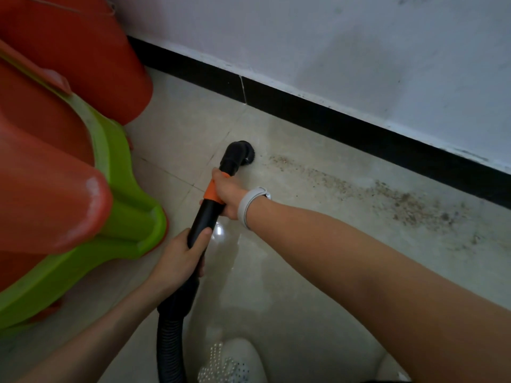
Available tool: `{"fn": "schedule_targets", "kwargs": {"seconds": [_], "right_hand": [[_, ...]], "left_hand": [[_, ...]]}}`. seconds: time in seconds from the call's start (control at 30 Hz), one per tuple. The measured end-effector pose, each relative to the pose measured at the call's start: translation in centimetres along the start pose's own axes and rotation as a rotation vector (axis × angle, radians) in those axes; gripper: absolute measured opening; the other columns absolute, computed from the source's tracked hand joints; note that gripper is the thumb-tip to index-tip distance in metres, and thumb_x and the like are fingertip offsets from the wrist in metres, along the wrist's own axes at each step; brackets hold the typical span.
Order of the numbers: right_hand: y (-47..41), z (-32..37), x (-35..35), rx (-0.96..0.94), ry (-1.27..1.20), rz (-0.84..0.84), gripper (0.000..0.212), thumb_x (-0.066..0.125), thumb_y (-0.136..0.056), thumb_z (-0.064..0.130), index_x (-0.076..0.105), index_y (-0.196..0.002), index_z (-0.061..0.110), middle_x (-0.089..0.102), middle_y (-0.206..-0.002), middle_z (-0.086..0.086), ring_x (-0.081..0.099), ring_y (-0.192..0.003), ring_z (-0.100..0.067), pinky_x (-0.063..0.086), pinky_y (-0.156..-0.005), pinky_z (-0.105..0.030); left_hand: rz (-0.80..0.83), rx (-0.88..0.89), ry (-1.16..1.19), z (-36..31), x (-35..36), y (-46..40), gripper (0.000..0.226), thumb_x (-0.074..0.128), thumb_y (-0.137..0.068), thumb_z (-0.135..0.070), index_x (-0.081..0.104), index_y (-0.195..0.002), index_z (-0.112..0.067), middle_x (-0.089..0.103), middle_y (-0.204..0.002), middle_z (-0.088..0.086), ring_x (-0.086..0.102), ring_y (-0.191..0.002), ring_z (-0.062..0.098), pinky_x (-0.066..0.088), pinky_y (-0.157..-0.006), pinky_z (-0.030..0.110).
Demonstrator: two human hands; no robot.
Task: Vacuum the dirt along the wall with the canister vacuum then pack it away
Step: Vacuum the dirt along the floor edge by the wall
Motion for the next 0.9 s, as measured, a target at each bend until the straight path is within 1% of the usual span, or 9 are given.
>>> {"fn": "schedule_targets", "kwargs": {"seconds": [0.07, 0.3, 0.4, 0.5, 0.57, 0.63, 0.7, 0.8, 0.9], "right_hand": [[0.0, 0.0, -0.6, -0.011, 0.024, -0.036, 0.031, 0.046, -0.095, 0.044, 0.041, -0.105, 0.015, 0.053, -0.101, -0.010, 0.062, -0.102, -0.035, 0.052, -0.089, -0.050], [0.1, -1.1, -3.4, -0.023, -0.045, -0.131, 0.042, 0.046, -0.094, 0.046, 0.045, -0.114, 0.010, 0.053, -0.088, -0.009, 0.064, -0.098, -0.036, 0.054, -0.086, -0.050], [0.2, -2.0, -5.1, -0.028, -0.035, -0.192, 0.038, 0.042, -0.095, 0.046, 0.047, -0.091, 0.008, 0.054, -0.086, -0.013, 0.063, -0.097, -0.038, 0.053, -0.086, -0.050], [-0.6, -3.1, -6.1, 0.047, -0.134, -0.139, 0.023, 0.040, -0.098, 0.010, 0.035, -0.075, 0.006, 0.052, -0.107, -0.033, 0.050, -0.106, -0.054, 0.041, -0.095, -0.060], [-0.6, -2.3, -6.4, -0.074, 0.151, -0.136, 0.035, 0.051, -0.090, 0.001, 0.029, -0.065, 0.012, 0.052, -0.095, -0.027, 0.050, -0.098, -0.054, 0.040, -0.091, -0.060], [0.8, -1.1, -6.8, -0.142, 0.019, -0.226, 0.034, 0.052, -0.092, 0.031, 0.039, -0.074, 0.005, 0.056, -0.086, -0.014, 0.060, -0.090, -0.039, 0.050, -0.087, -0.052], [1.2, -1.2, -6.1, -0.088, 0.022, -0.290, 0.046, 0.045, -0.091, 0.050, 0.047, -0.107, 0.007, 0.059, -0.099, -0.011, 0.063, -0.094, -0.035, 0.053, -0.087, -0.049], [1.0, 0.0, -2.1, -0.057, 0.006, -0.115, 0.055, 0.047, -0.092, 0.051, 0.042, -0.128, 0.009, 0.053, -0.107, -0.011, 0.060, -0.105, -0.037, 0.050, -0.092, -0.050], [1.1, 1.1, 0.4, -0.024, -0.016, 0.023, 0.040, 0.047, -0.095, 0.044, 0.042, -0.116, 0.011, 0.054, -0.092, -0.007, 0.065, -0.084, -0.031, 0.052, -0.086, -0.045]], "left_hand": [[0.024, 0.006, -0.011, -0.1, 0.4, 0.0, 0.033, 0.049, -0.094, -0.037, 0.050, -0.075, -0.010, 0.058, -0.043, 0.004, 0.054, -0.037, 0.012, 0.039, -0.040, 0.017], [0.093, 0.025, -0.050, -0.5, 1.6, 0.8, 0.031, 0.050, -0.093, -0.038, 0.051, -0.078, -0.011, 0.059, -0.046, 0.004, 0.055, -0.040, 0.012, 0.040, -0.042, 0.017], [0.146, 0.032, -0.040, -0.8, 2.3, 1.1, 0.032, 0.050, -0.093, -0.038, 0.051, -0.078, -0.010, 0.059, -0.049, 0.006, 0.056, -0.041, 0.014, 0.042, -0.043, 0.020], [0.223, 0.037, -0.021, -1.1, 3.2, 1.5, 0.032, 0.049, -0.094, -0.036, 0.050, -0.078, -0.008, 0.059, -0.050, 0.007, 0.055, -0.042, 0.017, 0.044, -0.045, 0.023], [0.259, 0.047, 0.000, -1.4, 3.4, 1.5, 0.031, 0.049, -0.094, -0.035, 0.048, -0.076, -0.010, 0.058, -0.049, 0.006, 0.055, -0.041, 0.017, 0.044, -0.045, 0.024], [0.235, 0.053, 0.012, -1.6, 3.1, 1.4, 0.031, 0.049, -0.094, -0.034, 0.049, -0.075, -0.010, 0.057, -0.047, 0.004, 0.054, -0.040, 0.016, 0.044, -0.044, 0.023], [0.151, 0.052, 0.022, -1.5, 2.4, 1.2, 0.030, 0.049, -0.095, -0.033, 0.050, -0.076, -0.009, 0.057, -0.047, 0.004, 0.054, -0.039, 0.016, 0.043, -0.043, 0.023], [0.003, 0.042, 0.024, -1.4, 0.9, 0.6, 0.031, 0.050, -0.095, -0.032, 0.050, -0.073, -0.010, 0.056, -0.044, 0.004, 0.053, -0.038, 0.014, 0.041, -0.041, 0.020], [-0.050, 0.017, 0.018, -1.1, -0.2, -0.1, 0.033, 0.048, -0.096, -0.032, 0.048, -0.074, -0.008, 0.055, -0.044, 0.003, 0.051, -0.035, 0.010, 0.038, -0.038, 0.017]]}}
Point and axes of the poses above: each hand's wrist, its own y-axis away from the middle knuckle, its own x-axis out of the palm, z = x × y, the point moved 10 cm from there along -y, towards the middle knuckle
